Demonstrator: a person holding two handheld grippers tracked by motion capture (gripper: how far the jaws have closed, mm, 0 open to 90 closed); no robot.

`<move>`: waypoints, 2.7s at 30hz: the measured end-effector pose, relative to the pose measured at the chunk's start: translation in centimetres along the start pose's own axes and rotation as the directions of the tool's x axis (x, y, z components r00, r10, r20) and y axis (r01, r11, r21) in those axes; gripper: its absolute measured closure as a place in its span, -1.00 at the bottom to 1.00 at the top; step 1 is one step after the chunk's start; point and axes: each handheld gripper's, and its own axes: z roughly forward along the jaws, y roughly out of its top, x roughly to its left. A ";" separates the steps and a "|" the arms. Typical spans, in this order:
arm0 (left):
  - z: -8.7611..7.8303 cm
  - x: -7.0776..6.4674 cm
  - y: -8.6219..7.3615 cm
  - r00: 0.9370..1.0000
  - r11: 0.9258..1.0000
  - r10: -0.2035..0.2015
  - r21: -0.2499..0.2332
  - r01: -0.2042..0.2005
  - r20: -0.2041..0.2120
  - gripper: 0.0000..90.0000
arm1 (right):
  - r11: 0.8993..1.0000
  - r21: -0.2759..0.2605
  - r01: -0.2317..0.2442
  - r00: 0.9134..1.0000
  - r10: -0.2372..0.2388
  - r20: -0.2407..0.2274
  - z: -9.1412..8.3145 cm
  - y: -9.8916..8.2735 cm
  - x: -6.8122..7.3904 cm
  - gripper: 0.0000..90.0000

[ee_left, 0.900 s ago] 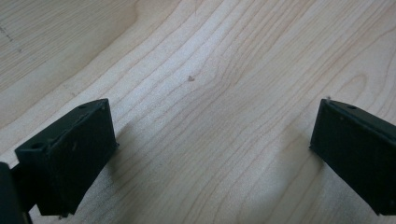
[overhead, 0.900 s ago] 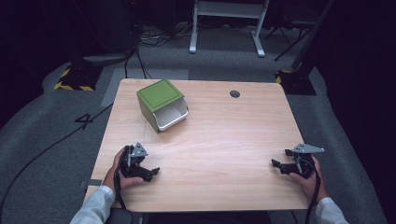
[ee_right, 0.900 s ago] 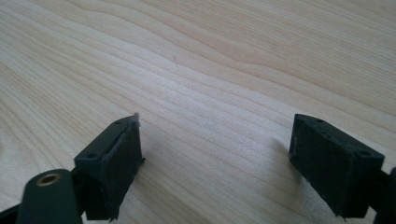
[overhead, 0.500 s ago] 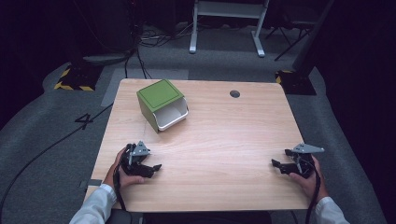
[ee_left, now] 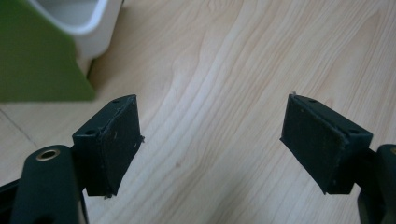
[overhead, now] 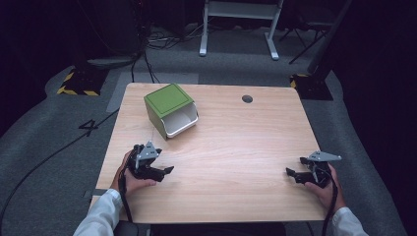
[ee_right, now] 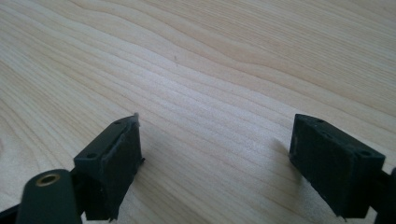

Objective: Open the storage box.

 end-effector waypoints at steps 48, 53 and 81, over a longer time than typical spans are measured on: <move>7.5 2.2 8.2 0.992 0.997 0.057 0.050 -0.051 -0.117 -0.50 | 1.000 0.000 0.001 1.000 -0.001 -0.002 0.0 0.0 0.0 -0.63; 8.5 2.8 8.5 0.990 0.998 0.032 0.056 -0.025 -0.137 -0.45 | 1.000 0.000 0.001 1.000 -0.001 -0.002 0.0 0.0 0.0 -0.63; 9.5 1.9 8.9 0.968 0.974 0.164 0.190 -0.127 -0.192 0.60 | 1.000 0.002 0.003 1.000 -0.003 -0.003 0.0 0.0 0.0 -0.64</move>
